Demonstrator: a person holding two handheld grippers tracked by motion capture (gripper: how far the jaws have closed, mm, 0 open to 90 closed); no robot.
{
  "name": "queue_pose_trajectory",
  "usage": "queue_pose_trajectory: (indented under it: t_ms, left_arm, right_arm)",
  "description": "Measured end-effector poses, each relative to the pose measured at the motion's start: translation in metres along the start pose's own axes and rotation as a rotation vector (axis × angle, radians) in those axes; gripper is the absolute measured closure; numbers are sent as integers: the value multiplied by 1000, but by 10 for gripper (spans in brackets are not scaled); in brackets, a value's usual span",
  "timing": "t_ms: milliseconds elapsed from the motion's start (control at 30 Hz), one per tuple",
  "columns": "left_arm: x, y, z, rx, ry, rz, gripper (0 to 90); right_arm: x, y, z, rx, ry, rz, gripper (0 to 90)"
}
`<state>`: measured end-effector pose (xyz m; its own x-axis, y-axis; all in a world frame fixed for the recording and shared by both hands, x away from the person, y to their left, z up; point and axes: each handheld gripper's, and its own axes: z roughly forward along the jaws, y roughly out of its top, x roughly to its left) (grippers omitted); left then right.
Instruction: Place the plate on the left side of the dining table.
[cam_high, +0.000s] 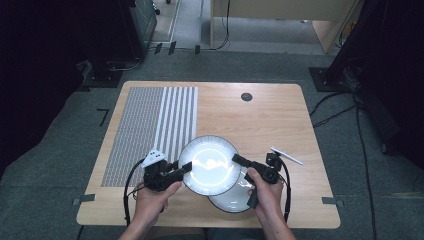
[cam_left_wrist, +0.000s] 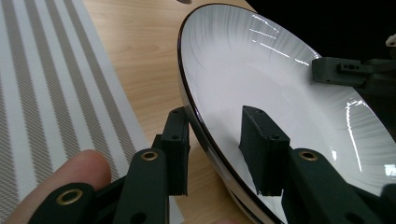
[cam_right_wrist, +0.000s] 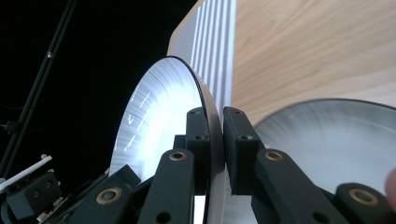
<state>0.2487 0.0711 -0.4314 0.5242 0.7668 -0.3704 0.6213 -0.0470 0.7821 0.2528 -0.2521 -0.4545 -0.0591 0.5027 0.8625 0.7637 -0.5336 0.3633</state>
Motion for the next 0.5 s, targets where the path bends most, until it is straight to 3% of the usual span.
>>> queue_pose_trajectory:
  t_ms: [500]
  left_arm:
    - [43,21,-24,-59,77,-46,625]
  right_arm:
    - [39,12,57,44,12,-21,820]
